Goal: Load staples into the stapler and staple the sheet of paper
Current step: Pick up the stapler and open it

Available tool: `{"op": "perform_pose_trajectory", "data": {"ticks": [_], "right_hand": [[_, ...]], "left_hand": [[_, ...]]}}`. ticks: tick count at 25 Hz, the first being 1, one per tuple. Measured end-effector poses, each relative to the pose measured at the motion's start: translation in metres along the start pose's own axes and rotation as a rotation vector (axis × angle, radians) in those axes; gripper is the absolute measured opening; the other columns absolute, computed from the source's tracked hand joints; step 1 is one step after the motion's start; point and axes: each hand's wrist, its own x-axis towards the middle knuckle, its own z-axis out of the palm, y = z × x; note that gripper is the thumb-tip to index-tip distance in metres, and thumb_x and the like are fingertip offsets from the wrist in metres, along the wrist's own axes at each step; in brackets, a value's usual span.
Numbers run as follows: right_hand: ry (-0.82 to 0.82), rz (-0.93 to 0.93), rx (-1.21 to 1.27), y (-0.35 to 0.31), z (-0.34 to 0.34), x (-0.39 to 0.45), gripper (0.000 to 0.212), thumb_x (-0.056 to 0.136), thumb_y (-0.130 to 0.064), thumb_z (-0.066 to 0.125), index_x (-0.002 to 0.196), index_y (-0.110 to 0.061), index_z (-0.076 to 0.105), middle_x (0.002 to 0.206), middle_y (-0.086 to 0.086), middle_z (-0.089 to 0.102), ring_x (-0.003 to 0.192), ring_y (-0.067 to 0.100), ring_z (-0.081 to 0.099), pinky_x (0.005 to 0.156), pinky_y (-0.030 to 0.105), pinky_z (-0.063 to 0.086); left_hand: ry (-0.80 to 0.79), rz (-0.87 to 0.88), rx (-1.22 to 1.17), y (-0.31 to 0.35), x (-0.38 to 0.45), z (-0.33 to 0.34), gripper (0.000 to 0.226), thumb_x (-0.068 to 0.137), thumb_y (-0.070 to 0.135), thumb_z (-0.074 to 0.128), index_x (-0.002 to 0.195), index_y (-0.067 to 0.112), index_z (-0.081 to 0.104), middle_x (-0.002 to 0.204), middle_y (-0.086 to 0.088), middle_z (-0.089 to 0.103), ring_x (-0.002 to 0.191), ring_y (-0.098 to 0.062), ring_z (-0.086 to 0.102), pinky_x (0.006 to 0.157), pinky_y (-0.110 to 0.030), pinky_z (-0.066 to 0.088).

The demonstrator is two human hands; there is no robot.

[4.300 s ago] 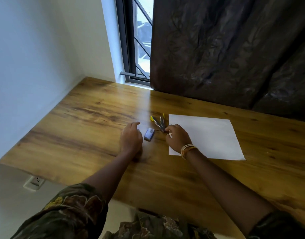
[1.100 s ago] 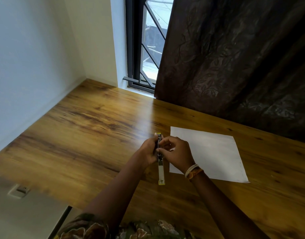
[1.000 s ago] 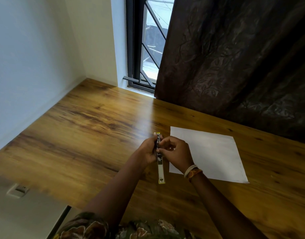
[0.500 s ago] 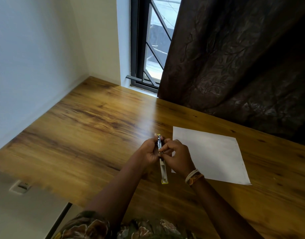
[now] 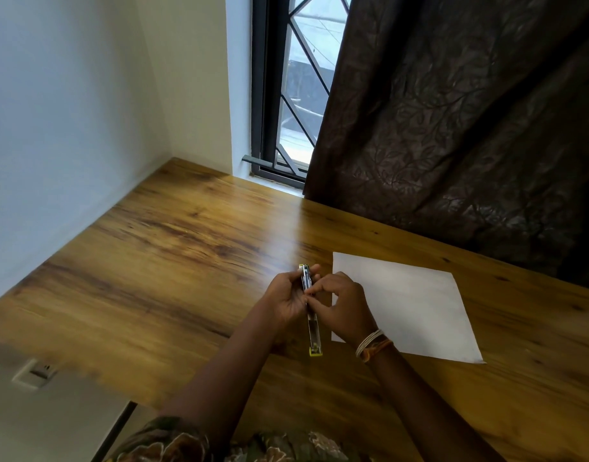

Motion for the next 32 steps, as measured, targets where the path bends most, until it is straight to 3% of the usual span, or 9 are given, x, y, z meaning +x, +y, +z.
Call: {"op": "perform_pose_trajectory", "data": {"ticks": [3,5,7,11,16,20,23,29,32], "right_hand": [[0.05,-0.083,-0.095,-0.002,0.003,-0.001,0.015,0.077,-0.017,0.074,0.09,-0.01,0.074,0.087,0.006,0.073,0.081,0.019,0.062,0.071,0.035,0.056],[0.077,-0.145,-0.156,-0.005,0.005,-0.002,0.012,0.078,-0.017,0.074,0.088,-0.01,0.073,0.084,0.005,0.073,0.078,0.019,0.062,0.068,0.033,0.055],[0.084,-0.161,-0.176,-0.009,0.006,-0.002,0.012,0.079,-0.023,0.073,0.086,-0.012,0.072,0.082,0.002,0.072,0.077,0.016,0.059,0.066,0.028,0.053],[0.078,0.004,0.029,-0.013,0.005,-0.001,0.026,0.083,-0.036,0.062,0.097,-0.017,0.072,0.091,-0.002,0.071,0.087,0.011,0.058,0.073,0.025,0.05],[0.359,0.319,0.345,-0.011,0.004,0.009,0.017,0.094,-0.017,0.053,0.098,-0.013,0.07,0.091,0.0,0.07,0.087,0.012,0.066,0.077,0.033,0.058],[0.339,0.236,0.244,-0.012,0.003,0.012,0.016,0.088,-0.008,0.059,0.096,-0.015,0.071,0.089,-0.008,0.067,0.085,-0.003,0.063,0.075,0.011,0.053],[0.348,0.289,0.264,-0.013,0.009,0.015,0.016,0.088,-0.008,0.059,0.097,-0.013,0.072,0.089,-0.006,0.068,0.084,0.001,0.064,0.073,0.006,0.05],[0.368,0.432,0.341,-0.016,0.015,0.016,0.016,0.089,-0.01,0.059,0.098,-0.013,0.072,0.094,-0.002,0.071,0.087,0.006,0.065,0.075,0.012,0.052],[0.386,0.462,0.36,-0.016,0.016,0.016,0.017,0.088,-0.01,0.059,0.098,-0.015,0.072,0.094,-0.004,0.071,0.091,0.009,0.065,0.08,0.022,0.055]], "left_hand": [[0.007,0.027,-0.002,0.0,0.001,-0.002,0.03,0.099,0.016,0.042,0.098,-0.006,0.062,0.083,-0.014,0.062,0.07,-0.017,0.058,0.057,-0.025,0.052],[0.014,0.058,0.018,0.001,0.001,-0.003,0.029,0.099,0.018,0.044,0.096,-0.005,0.062,0.082,-0.012,0.062,0.061,-0.016,0.06,0.059,-0.024,0.05],[-0.001,0.068,0.016,0.001,0.0,-0.002,0.031,0.101,0.021,0.042,0.092,-0.003,0.061,0.083,-0.011,0.058,0.065,-0.015,0.058,0.061,-0.024,0.052],[-0.071,0.037,-0.032,0.001,-0.009,0.003,0.032,0.103,0.024,0.038,0.095,0.001,0.058,0.077,-0.011,0.061,0.064,-0.018,0.066,0.056,-0.029,0.058],[-0.06,0.148,0.014,0.002,-0.012,0.01,0.029,0.103,0.021,0.039,0.103,0.002,0.061,0.08,-0.01,0.055,0.057,-0.014,0.063,0.059,-0.027,0.058],[-0.088,0.198,0.069,-0.001,-0.01,0.009,0.029,0.103,0.021,0.038,0.104,0.002,0.06,0.078,-0.01,0.053,0.051,-0.011,0.06,0.052,-0.021,0.056],[-0.095,0.26,0.11,-0.002,-0.007,0.006,0.029,0.102,0.021,0.04,0.104,0.001,0.061,0.075,-0.011,0.057,0.054,-0.011,0.059,0.051,-0.02,0.054],[-0.088,0.299,0.111,-0.003,-0.003,-0.003,0.027,0.101,0.022,0.043,0.107,0.004,0.062,0.074,-0.007,0.059,0.056,-0.012,0.059,0.051,-0.022,0.054],[-0.082,0.295,0.116,-0.005,-0.002,-0.006,0.026,0.1,0.024,0.046,0.107,0.009,0.065,0.069,-0.004,0.065,0.054,-0.013,0.063,0.05,-0.024,0.054]]}}
